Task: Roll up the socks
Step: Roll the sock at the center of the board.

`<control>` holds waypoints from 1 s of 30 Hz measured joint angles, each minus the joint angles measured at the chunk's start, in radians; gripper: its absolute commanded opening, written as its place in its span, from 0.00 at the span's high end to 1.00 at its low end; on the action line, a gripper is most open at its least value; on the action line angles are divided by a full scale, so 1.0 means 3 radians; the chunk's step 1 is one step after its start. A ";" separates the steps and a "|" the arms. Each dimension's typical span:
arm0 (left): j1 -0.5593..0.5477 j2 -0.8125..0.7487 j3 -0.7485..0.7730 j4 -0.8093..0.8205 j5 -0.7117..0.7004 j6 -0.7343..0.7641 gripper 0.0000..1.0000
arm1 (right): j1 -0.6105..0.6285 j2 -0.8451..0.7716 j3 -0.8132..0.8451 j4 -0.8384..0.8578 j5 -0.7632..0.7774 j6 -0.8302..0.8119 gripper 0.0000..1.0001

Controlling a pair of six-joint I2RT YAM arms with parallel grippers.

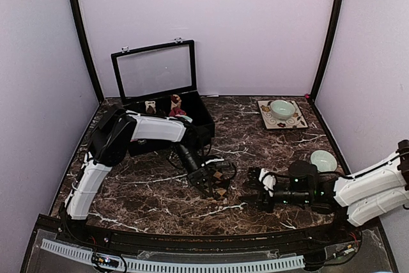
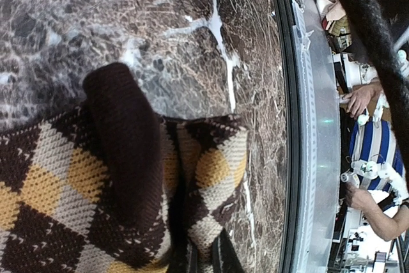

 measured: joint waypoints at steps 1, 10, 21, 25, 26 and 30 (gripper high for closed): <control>0.0003 0.0008 0.0009 -0.0008 0.0008 -0.0019 1.00 | 0.0046 0.0092 0.0052 -0.0029 -0.0052 -0.0080 0.54; 0.0008 0.0023 0.0023 -0.0027 0.0017 -0.0088 1.00 | 0.0272 0.1072 0.0694 -0.0137 -0.0356 -0.0730 0.53; 0.0009 0.0025 0.0024 -0.0032 0.0023 -0.0070 1.00 | 0.0257 0.1624 0.1127 -0.0202 -0.0369 -0.1286 0.61; 0.0009 0.0027 0.0027 -0.0039 0.0024 -0.0055 1.00 | 0.0196 0.1809 0.1127 -0.0156 -0.0369 -0.1334 0.63; 0.0009 0.0028 0.0028 -0.0042 0.0024 -0.0051 1.00 | 0.0181 0.1836 0.1128 -0.0123 -0.0370 -0.1345 0.64; 0.0010 0.0031 0.0032 -0.0051 0.0024 -0.0028 1.00 | 0.0150 0.1901 0.1156 -0.0051 -0.0379 -0.1376 0.66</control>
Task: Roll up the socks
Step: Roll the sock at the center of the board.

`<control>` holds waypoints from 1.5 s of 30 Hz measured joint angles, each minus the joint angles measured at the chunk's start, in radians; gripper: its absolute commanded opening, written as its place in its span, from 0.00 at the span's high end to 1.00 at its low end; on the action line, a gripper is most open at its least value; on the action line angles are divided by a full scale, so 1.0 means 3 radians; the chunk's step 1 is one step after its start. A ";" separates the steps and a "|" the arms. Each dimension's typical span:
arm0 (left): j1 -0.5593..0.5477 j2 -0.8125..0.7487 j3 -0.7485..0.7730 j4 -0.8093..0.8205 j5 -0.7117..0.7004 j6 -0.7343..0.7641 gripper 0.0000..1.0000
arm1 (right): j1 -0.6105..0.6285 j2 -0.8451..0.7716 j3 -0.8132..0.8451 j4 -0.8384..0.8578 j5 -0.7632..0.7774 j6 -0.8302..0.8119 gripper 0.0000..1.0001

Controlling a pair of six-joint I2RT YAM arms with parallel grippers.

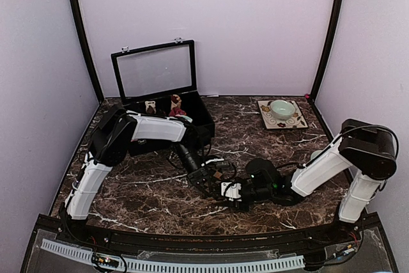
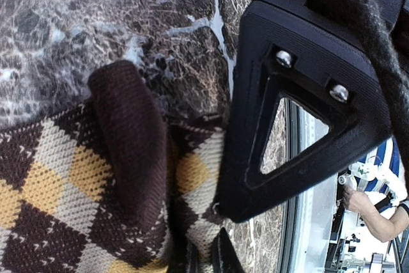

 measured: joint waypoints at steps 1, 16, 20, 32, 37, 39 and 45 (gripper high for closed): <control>0.0000 0.0000 0.0000 -0.0001 0.0000 0.0006 1.00 | -0.0003 0.0011 0.0013 0.0003 0.0001 -0.0006 0.66; 0.0004 0.0005 0.0005 -0.0010 0.0009 0.0037 0.98 | -0.0015 -0.0050 0.0098 -0.0201 0.0135 -0.0121 0.69; 0.0004 0.0005 0.0005 -0.0017 0.0011 0.0050 0.93 | -0.0018 0.0055 0.0170 -0.0214 0.0211 -0.0139 0.75; 0.0078 -0.0271 -0.0360 0.0149 -0.0031 0.0155 0.72 | -0.0031 0.0148 0.0278 -0.0238 0.0209 -0.0031 1.00; 0.0173 -0.0622 -0.0759 0.0374 -0.0341 0.0153 0.70 | -0.0039 0.0148 0.0254 -0.0247 0.0206 0.0141 1.00; 0.0239 -0.0800 -0.0936 0.0430 -0.0530 0.0142 0.69 | -0.0058 0.0145 0.0224 -0.0210 0.0170 0.0258 1.00; 0.0354 -0.1283 -0.1358 0.0787 -0.0870 0.0117 0.68 | -0.0099 0.0161 0.0275 -0.0278 0.0036 0.0743 1.00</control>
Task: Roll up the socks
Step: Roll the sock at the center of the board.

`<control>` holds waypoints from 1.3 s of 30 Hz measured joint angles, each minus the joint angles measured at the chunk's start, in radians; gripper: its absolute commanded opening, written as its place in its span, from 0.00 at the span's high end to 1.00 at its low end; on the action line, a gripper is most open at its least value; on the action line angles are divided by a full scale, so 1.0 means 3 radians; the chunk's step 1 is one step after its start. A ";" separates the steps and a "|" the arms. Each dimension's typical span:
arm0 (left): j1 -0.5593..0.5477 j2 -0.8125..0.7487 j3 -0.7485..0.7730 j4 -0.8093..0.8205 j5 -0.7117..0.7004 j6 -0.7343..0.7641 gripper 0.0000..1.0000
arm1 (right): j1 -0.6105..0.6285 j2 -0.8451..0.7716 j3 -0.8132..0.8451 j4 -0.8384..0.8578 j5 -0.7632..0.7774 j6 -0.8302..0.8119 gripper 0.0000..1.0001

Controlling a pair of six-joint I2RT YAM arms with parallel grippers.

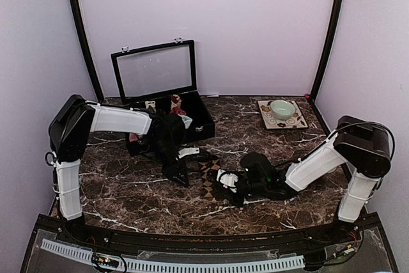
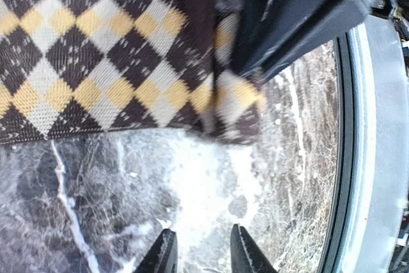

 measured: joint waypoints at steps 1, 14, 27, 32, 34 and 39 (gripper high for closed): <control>-0.0001 -0.0071 -0.0061 0.0056 -0.0010 -0.0001 0.68 | -0.0009 0.0019 0.0041 -0.0045 -0.0036 0.0090 1.00; -0.0209 -0.0647 -0.0772 0.0565 0.0267 0.0217 0.68 | -0.0383 0.0375 0.0253 0.0057 -0.0961 0.1568 1.00; -0.0632 -0.0711 -0.0965 0.1467 -0.0268 0.0479 0.70 | -0.0589 0.0661 0.0258 0.0427 -0.1486 0.2279 1.00; -0.0712 -0.0572 -0.0856 0.1603 -0.0491 0.0571 0.70 | -0.0629 0.0698 0.0261 0.0474 -0.1584 0.2377 1.00; -0.0731 -0.0506 -0.0820 0.1620 -0.0576 0.0598 0.71 | -0.0635 0.0699 0.0267 0.0479 -0.1607 0.2393 1.00; -0.0745 -0.0394 -0.0718 0.1587 -0.0679 0.0638 0.70 | -0.0669 0.0704 0.0277 0.0479 -0.1686 0.2412 1.00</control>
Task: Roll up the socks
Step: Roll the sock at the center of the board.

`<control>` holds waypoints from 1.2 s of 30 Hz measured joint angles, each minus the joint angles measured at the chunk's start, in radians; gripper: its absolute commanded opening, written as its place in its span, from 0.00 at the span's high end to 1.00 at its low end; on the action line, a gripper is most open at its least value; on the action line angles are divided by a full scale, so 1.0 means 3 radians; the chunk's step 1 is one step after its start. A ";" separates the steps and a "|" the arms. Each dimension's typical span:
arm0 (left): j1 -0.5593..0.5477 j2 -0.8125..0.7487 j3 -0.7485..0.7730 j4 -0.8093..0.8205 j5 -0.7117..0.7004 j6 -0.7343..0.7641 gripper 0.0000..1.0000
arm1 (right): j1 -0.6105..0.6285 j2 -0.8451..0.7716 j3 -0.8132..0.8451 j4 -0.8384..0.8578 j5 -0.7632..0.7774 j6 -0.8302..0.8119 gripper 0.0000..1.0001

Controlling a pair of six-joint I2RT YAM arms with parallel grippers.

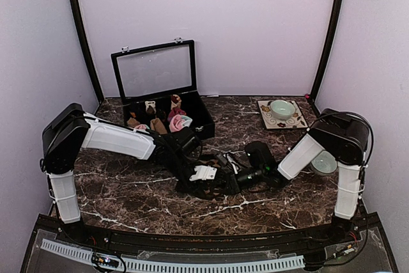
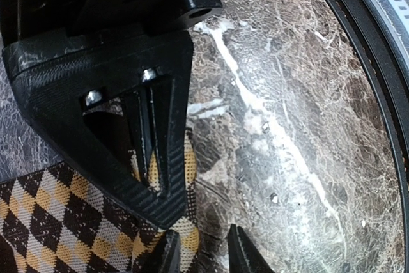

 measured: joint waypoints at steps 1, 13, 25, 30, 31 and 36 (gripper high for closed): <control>0.0000 0.0014 0.0013 -0.0006 -0.0006 0.0004 0.70 | -0.0005 0.0000 0.0000 -0.0003 -0.0009 0.0001 1.00; -0.0069 0.0029 0.0027 0.0025 -0.0239 0.0079 0.71 | -0.0048 0.0000 -0.0001 -0.0042 -0.0071 -0.0003 1.00; -0.0121 -0.0032 -0.0056 0.0145 -0.0399 0.0051 0.62 | -0.0079 0.0001 -0.0008 -0.0065 -0.0088 -0.0001 1.00; -0.0121 -0.0080 -0.0071 0.0144 -0.0436 -0.0017 0.62 | -0.0079 0.0001 -0.0022 -0.0031 -0.0084 -0.0001 1.00; -0.0121 -0.0089 -0.0071 0.0142 -0.0449 -0.0028 0.62 | -0.0079 0.0001 -0.0022 -0.0031 -0.0084 -0.0001 1.00; -0.0116 -0.0145 -0.0071 0.0142 -0.0523 -0.0061 0.62 | -0.0079 0.0001 -0.0022 -0.0033 -0.0085 -0.0003 1.00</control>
